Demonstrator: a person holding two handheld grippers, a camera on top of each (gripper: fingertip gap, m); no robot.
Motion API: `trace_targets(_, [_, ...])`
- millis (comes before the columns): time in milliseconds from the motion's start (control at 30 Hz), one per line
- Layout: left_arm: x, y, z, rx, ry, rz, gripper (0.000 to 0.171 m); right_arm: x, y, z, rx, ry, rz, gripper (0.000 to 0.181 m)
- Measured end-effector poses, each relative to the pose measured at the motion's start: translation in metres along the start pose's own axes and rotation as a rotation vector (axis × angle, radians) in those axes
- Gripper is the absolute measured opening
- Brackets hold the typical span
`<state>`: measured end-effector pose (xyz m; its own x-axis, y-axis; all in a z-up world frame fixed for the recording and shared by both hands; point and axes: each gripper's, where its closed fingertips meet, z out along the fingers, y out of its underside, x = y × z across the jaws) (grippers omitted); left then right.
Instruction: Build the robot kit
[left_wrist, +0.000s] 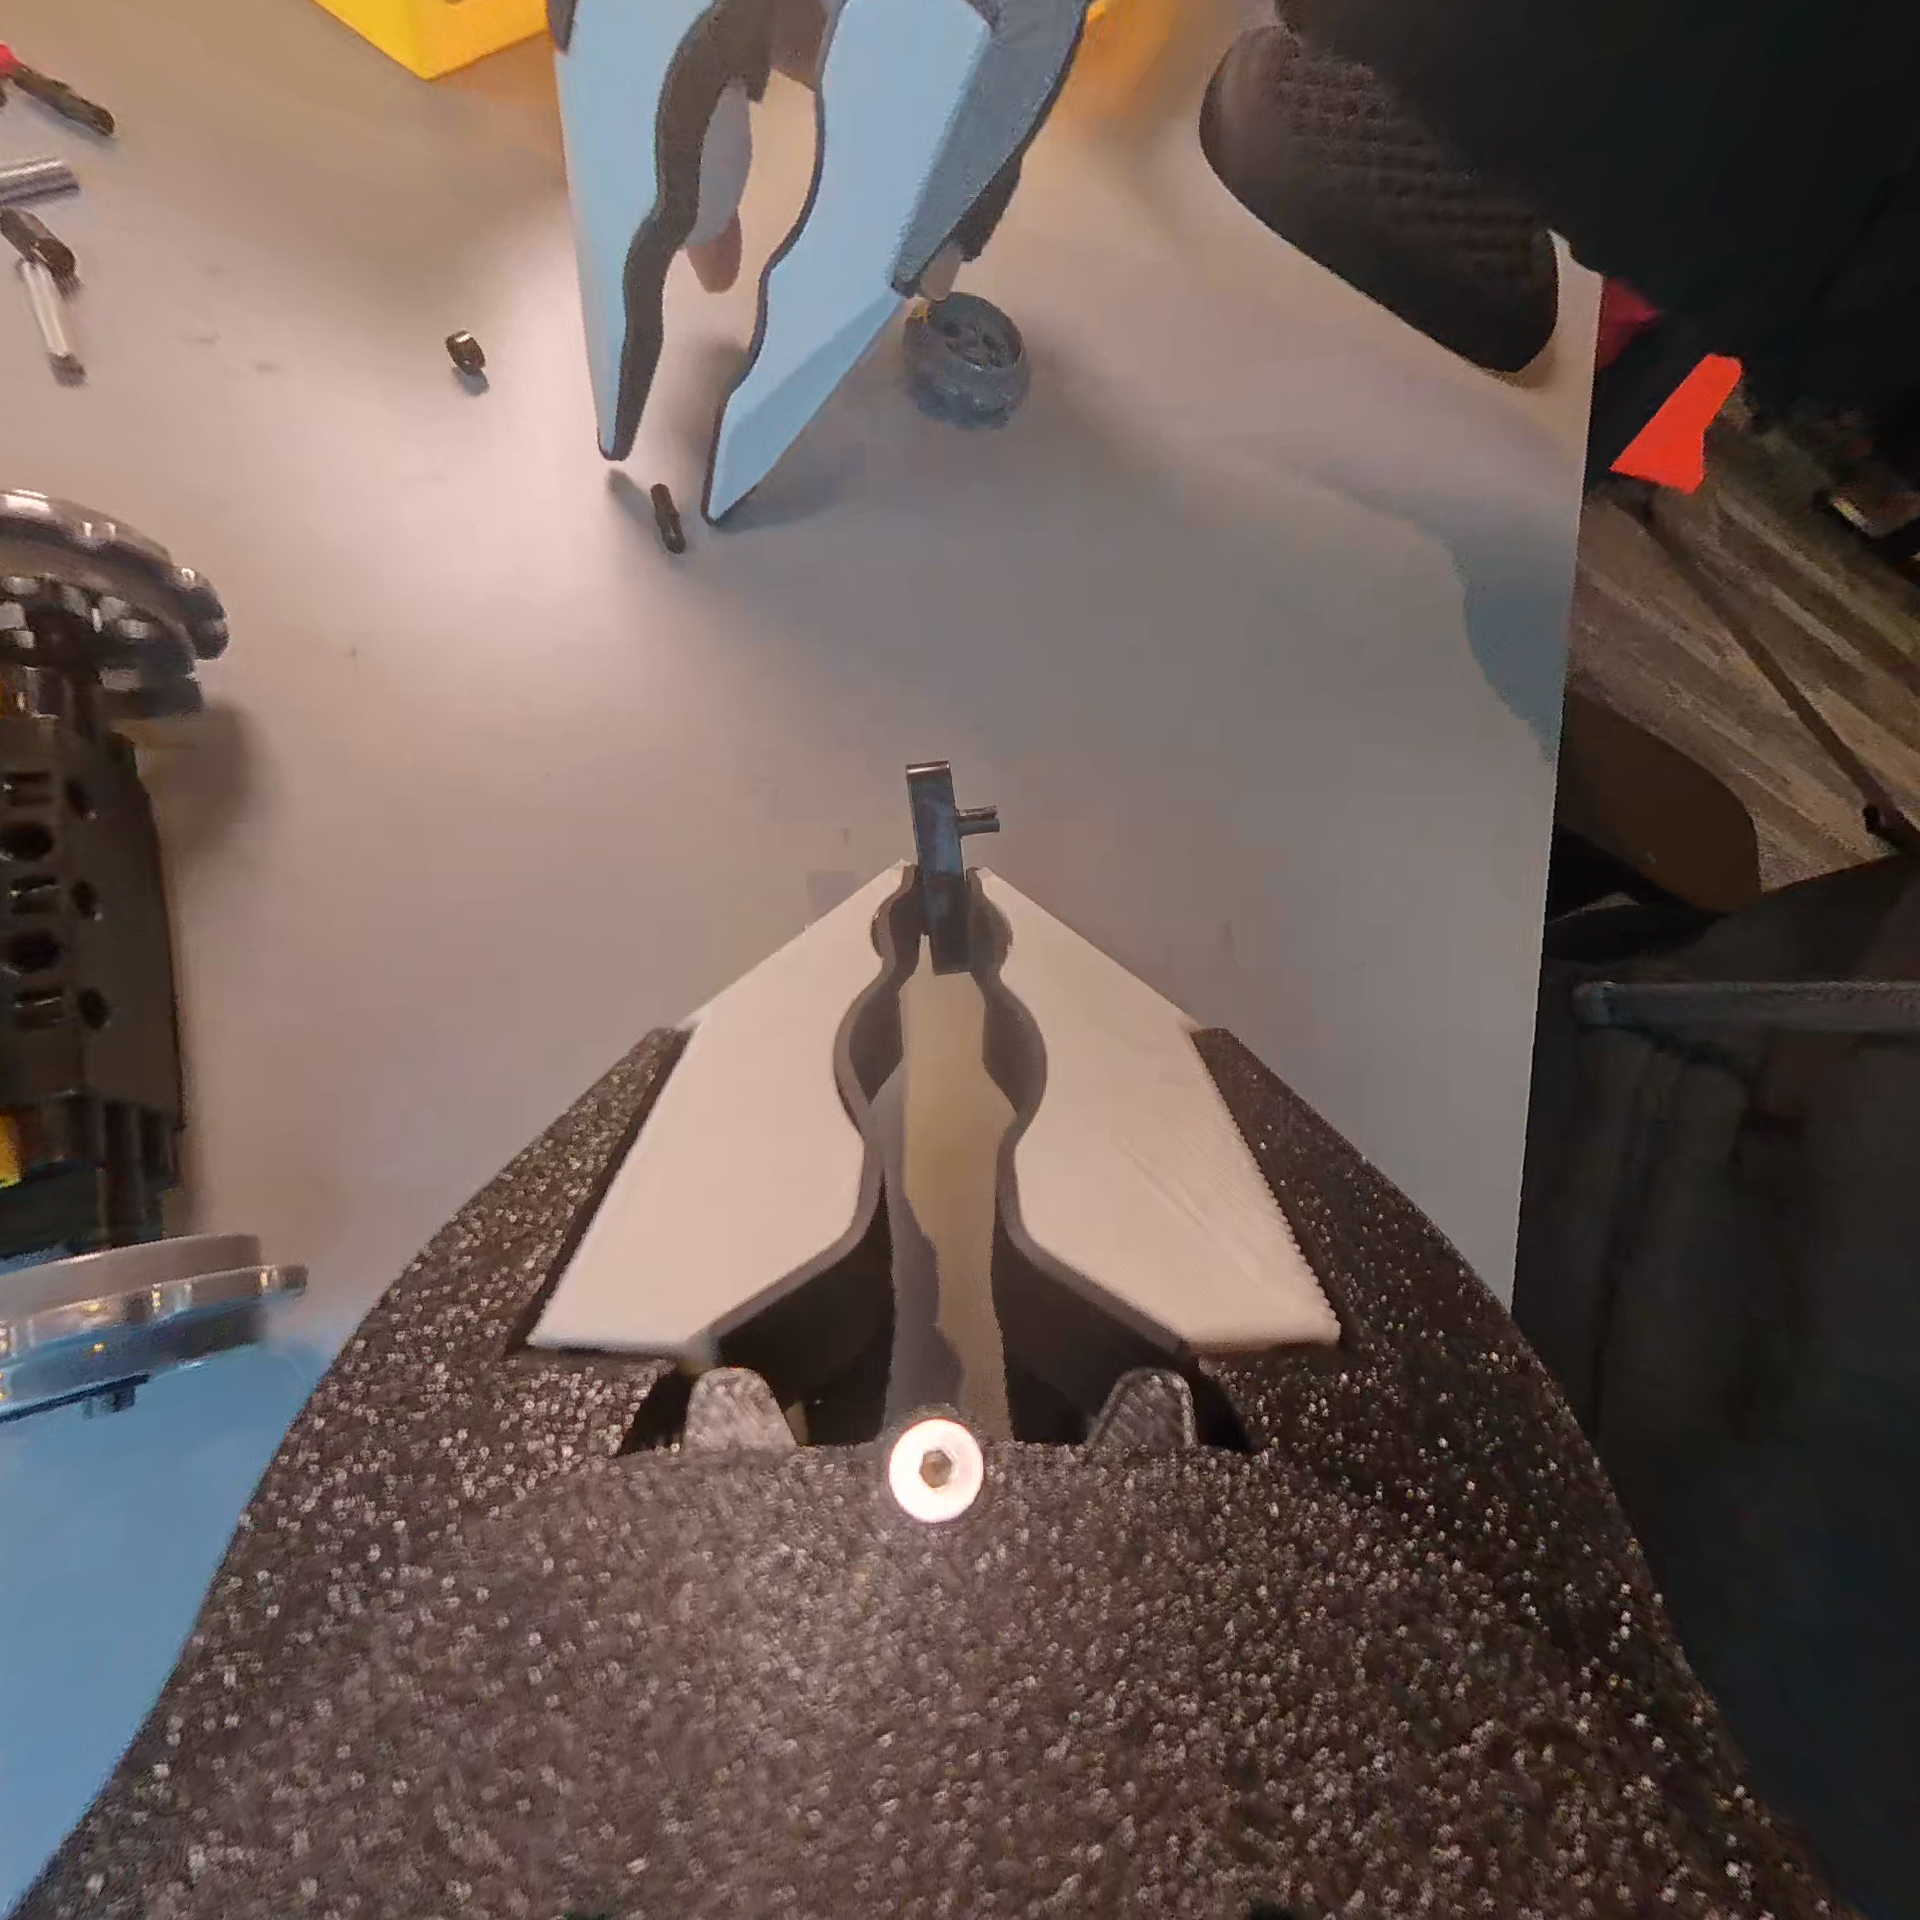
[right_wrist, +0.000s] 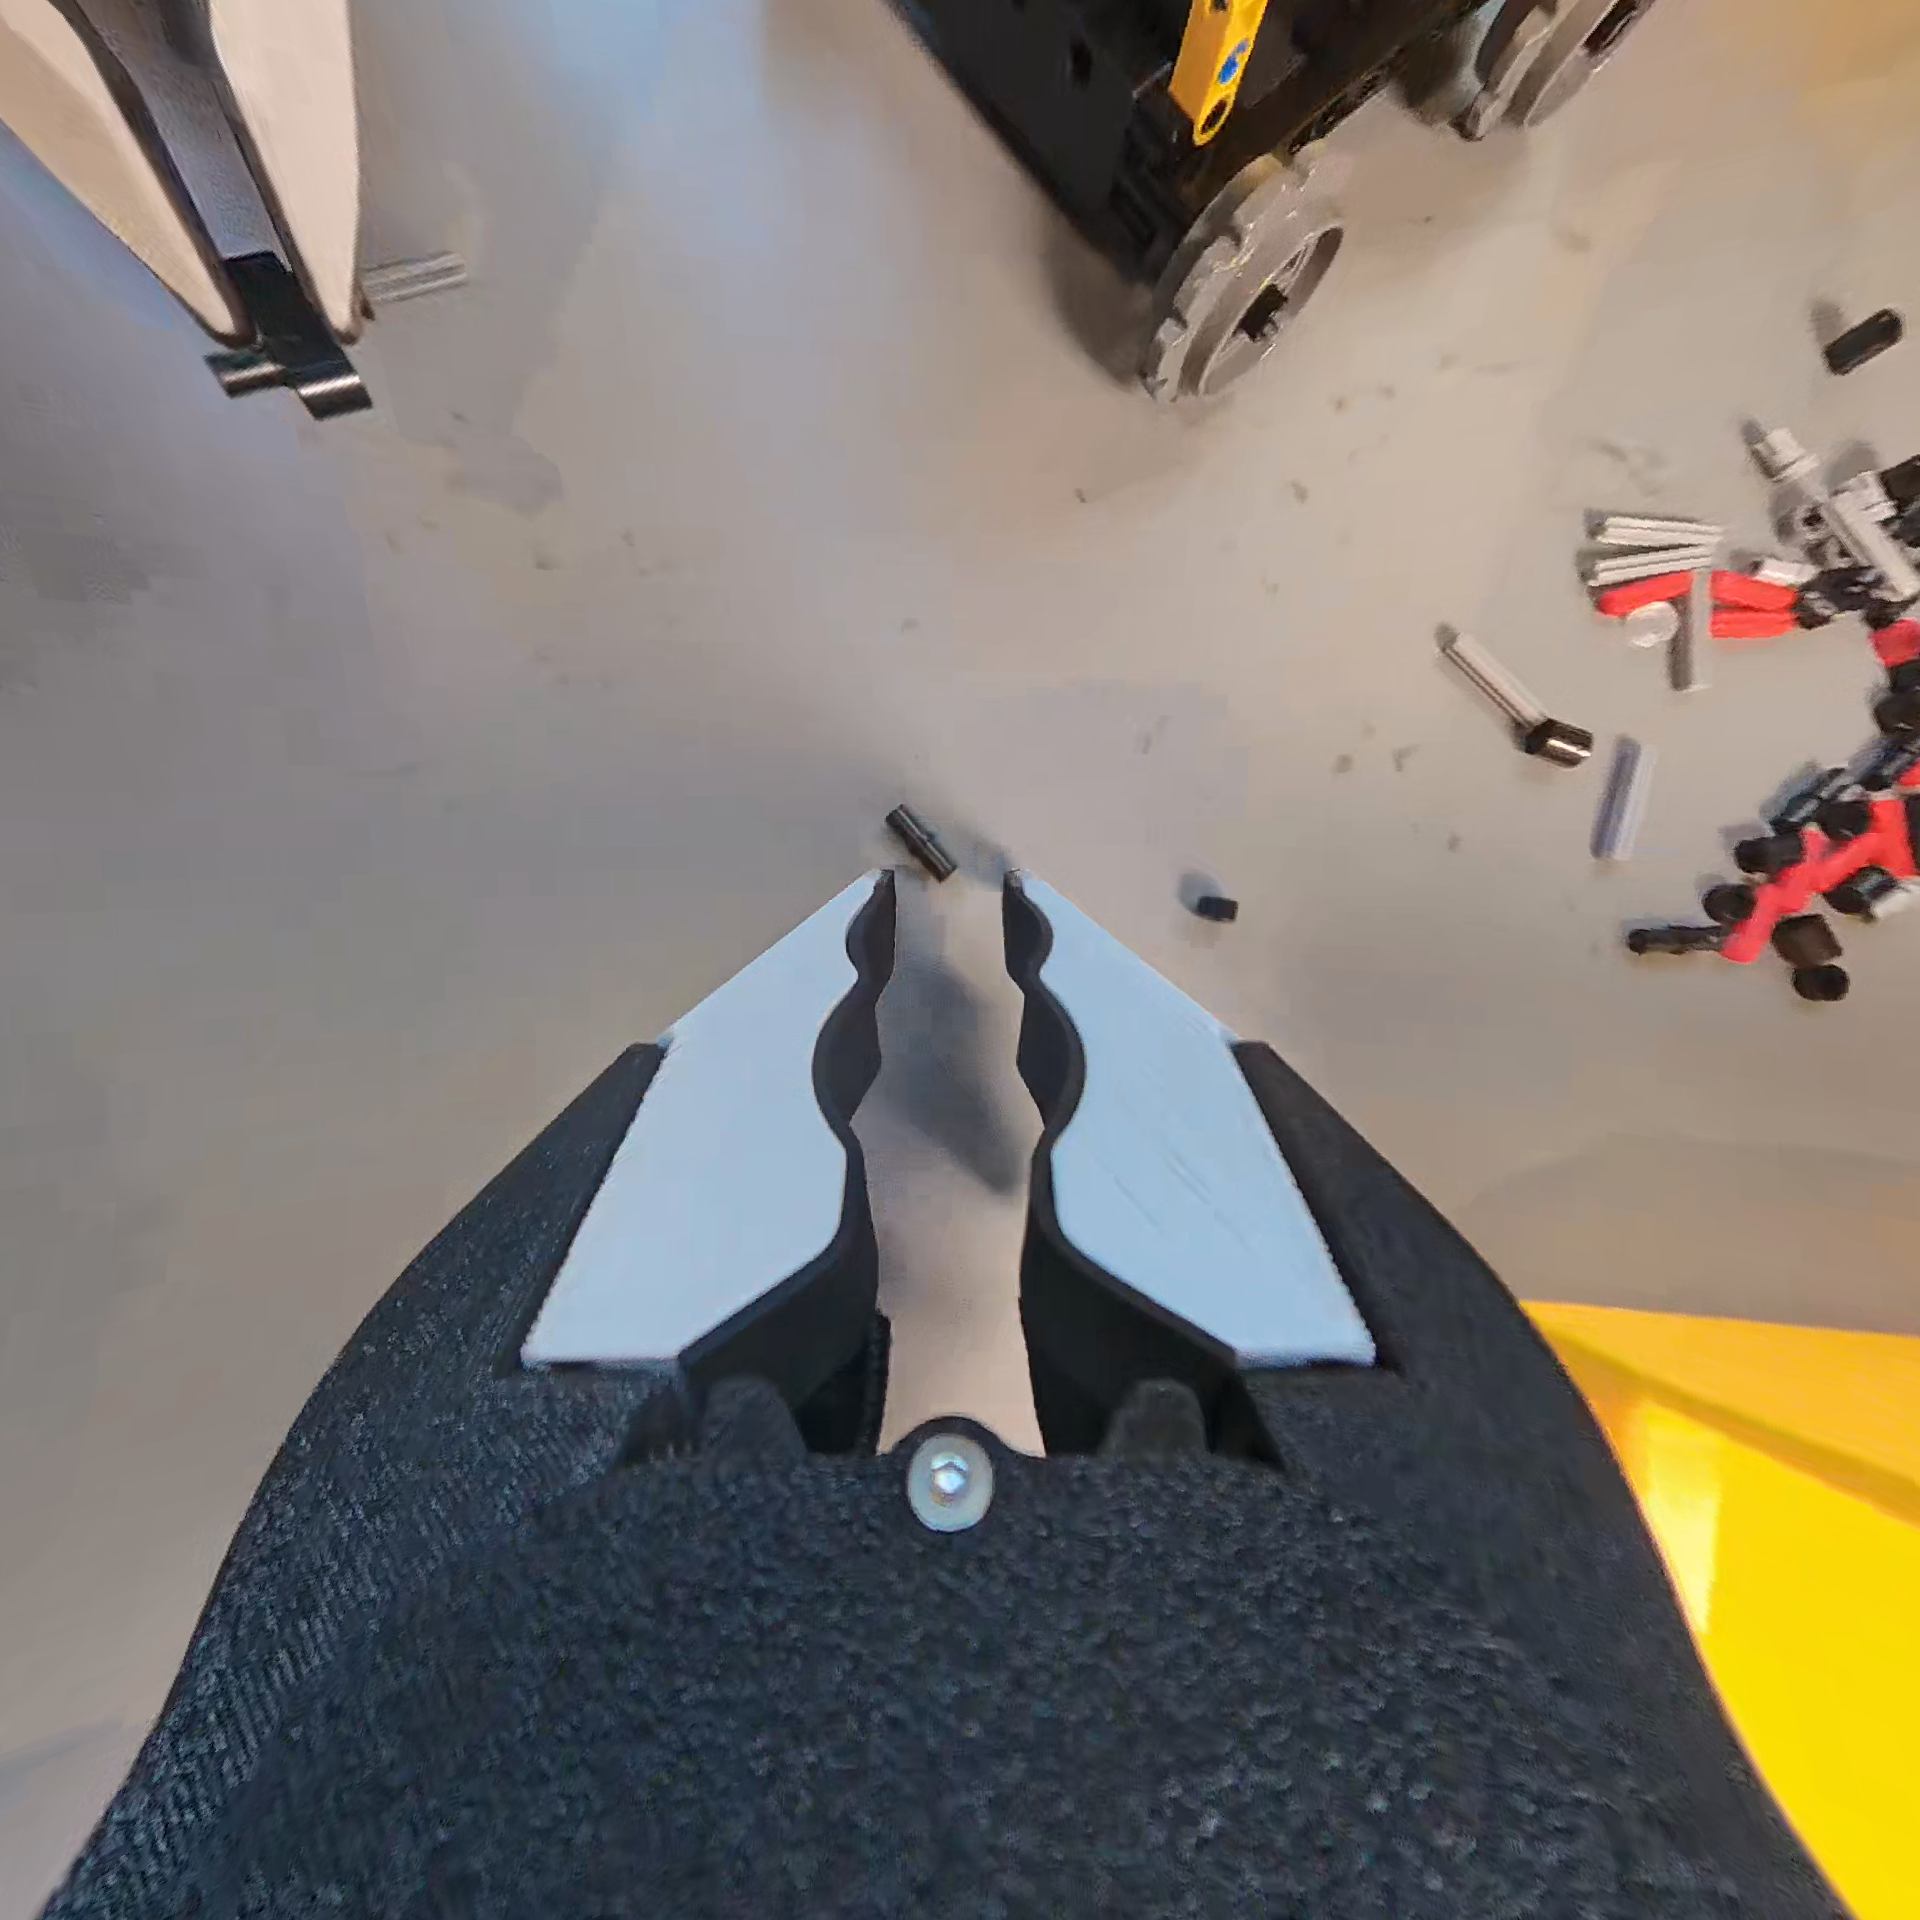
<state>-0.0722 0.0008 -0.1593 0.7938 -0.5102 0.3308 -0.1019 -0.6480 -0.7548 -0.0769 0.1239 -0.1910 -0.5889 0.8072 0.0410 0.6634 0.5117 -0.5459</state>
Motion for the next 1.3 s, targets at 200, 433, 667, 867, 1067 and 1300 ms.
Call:
trace_targets(200, [-0.003, -0.003, -0.002, 0.036, 0.036, -0.048, 0.006, -0.008, -0.006, 0.005, 0.029, -0.081, -0.035, 0.009])
trace_targets(433, [-0.007, -0.001, 0.003, 0.034, 0.042, -0.075, 0.006, -0.011, -0.005, 0.003, 0.044, -0.034, 0.010, 0.005])
trace_targets(667, [-0.009, 0.008, 0.011, -0.030, -0.011, -0.042, 0.006, -0.059, -0.029, -0.011, 0.152, 0.004, 0.012, 0.005])
trace_targets(867, [-0.004, 0.005, 0.019, -0.029, -0.009, -0.032, 0.006, -0.097, -0.040, -0.002, 0.180, 0.063, 0.065, 0.005])
trace_targets(1067, [0.002, 0.009, 0.030, -0.088, -0.069, 0.039, 0.006, -0.103, -0.039, 0.011, 0.153, 0.111, 0.190, 0.005])
trace_targets(1300, [-0.001, 0.010, 0.033, -0.127, -0.150, 0.093, 0.006, -0.103, -0.039, 0.011, 0.159, 0.126, 0.249, 0.005])
